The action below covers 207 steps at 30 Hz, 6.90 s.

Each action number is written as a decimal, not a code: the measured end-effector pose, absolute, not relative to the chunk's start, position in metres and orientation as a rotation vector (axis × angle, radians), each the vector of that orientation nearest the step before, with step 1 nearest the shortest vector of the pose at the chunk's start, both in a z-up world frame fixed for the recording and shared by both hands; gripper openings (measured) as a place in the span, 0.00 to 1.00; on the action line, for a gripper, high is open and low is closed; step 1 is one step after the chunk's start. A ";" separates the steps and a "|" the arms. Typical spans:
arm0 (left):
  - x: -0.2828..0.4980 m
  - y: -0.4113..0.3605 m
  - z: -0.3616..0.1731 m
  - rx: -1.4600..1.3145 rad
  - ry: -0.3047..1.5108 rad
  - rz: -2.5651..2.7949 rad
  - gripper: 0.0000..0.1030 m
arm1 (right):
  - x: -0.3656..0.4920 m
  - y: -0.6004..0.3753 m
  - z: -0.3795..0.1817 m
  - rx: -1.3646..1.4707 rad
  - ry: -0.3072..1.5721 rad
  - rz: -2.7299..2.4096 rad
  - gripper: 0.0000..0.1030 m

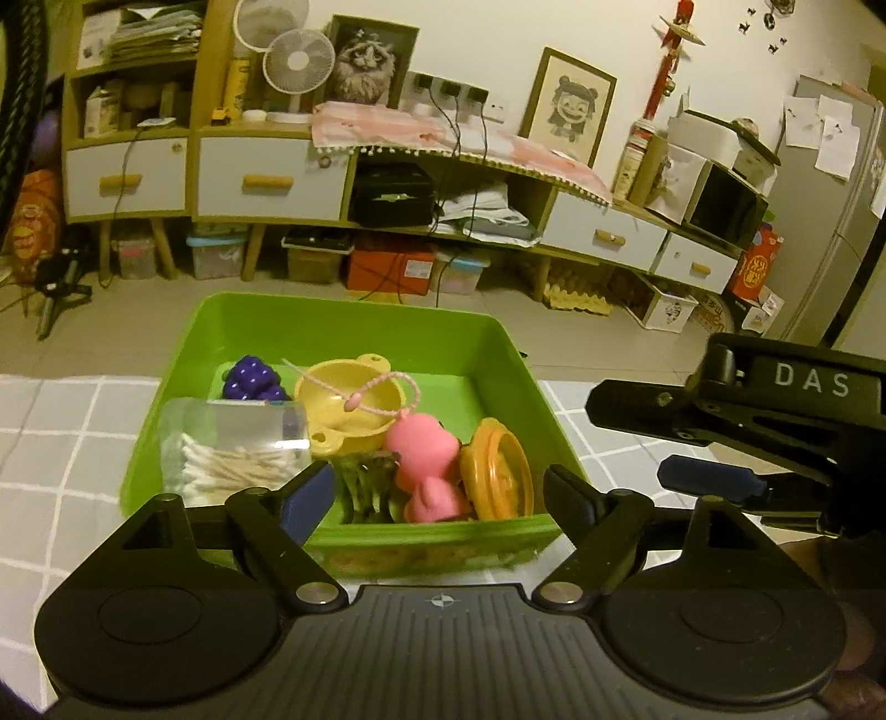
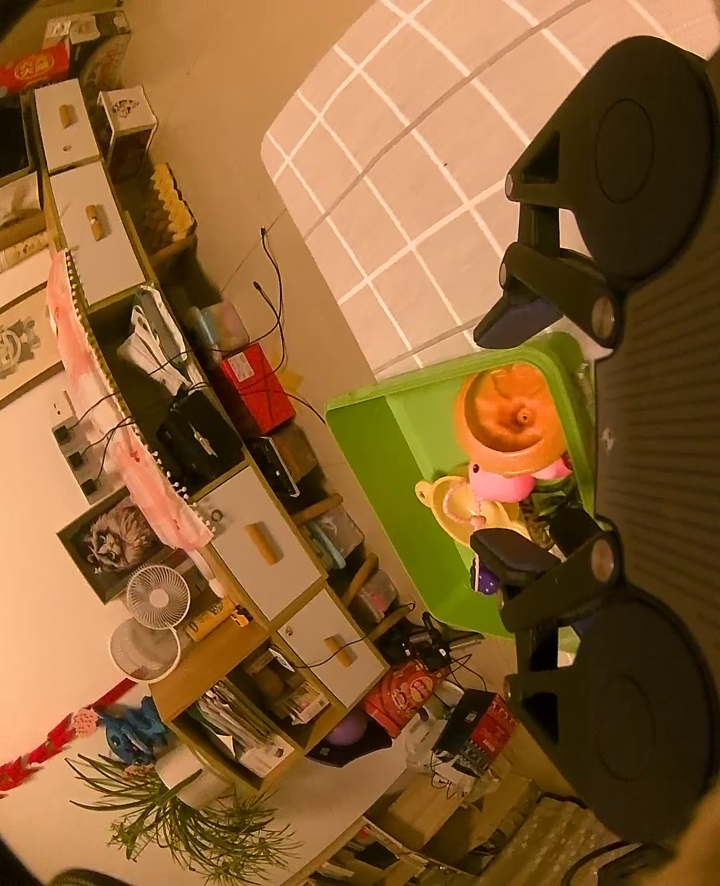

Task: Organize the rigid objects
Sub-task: 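Open the right tool to drop the lid while the left tool releases the clip in the bin, then withdraw both tools from the bin back toward the remaining toys, then reach the right tool to the green toy corn while the left tool reaches the white starfish, then grasp the toy corn with the right tool while the left tool grasps the starfish, then carry the toy corn and the starfish over the green bin with both tools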

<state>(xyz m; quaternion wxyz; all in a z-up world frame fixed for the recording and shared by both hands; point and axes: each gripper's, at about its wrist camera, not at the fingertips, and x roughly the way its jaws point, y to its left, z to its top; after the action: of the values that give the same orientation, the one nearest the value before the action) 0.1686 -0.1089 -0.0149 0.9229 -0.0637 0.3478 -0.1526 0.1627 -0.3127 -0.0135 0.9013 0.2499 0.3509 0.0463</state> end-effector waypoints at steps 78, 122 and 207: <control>0.028 -0.020 -0.094 0.029 0.867 -0.284 0.92 | 0.011 -0.274 -0.092 -0.016 0.876 0.346 0.75; 0.025 -0.021 -0.094 0.096 0.774 -0.315 0.59 | 0.021 -0.271 -0.110 -0.017 0.794 0.286 0.48; 0.111 -0.073 -0.001 0.065 0.558 -0.378 0.38 | 0.126 -0.309 -0.013 0.433 0.687 0.270 0.33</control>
<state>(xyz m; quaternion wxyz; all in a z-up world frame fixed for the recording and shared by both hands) 0.1110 -0.0733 -0.0007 0.9431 0.0318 0.2739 -0.1855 0.1257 -0.3091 -0.0130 0.9099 0.2101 0.3329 0.1309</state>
